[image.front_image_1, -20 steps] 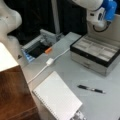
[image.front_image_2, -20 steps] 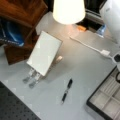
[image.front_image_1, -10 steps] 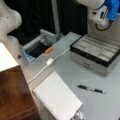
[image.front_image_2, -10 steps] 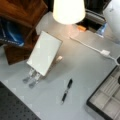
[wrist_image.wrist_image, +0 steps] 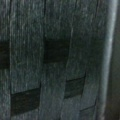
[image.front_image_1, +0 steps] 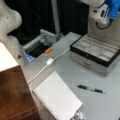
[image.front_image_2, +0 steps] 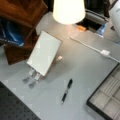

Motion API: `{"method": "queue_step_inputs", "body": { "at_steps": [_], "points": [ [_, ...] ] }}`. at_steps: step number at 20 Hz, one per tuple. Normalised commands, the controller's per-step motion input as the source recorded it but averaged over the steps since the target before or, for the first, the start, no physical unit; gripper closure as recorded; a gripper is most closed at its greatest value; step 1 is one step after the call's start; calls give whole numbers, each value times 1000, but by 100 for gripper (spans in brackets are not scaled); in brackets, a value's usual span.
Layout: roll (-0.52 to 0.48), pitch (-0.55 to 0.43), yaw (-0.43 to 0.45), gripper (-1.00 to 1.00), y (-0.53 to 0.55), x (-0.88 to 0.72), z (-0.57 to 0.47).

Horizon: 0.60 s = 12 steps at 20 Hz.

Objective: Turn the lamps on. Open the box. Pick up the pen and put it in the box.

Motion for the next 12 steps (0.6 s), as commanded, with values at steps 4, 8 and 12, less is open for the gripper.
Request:
{"method": "queue_step_inputs", "body": {
  "at_steps": [4, 8, 12],
  "points": [
    [-39, 29, -141, -100, 114, 61, 87],
    [-25, 16, -116, -100, 108, 16, 92],
    [-54, 22, -117, -100, 131, -11, 93]
  ]
}}
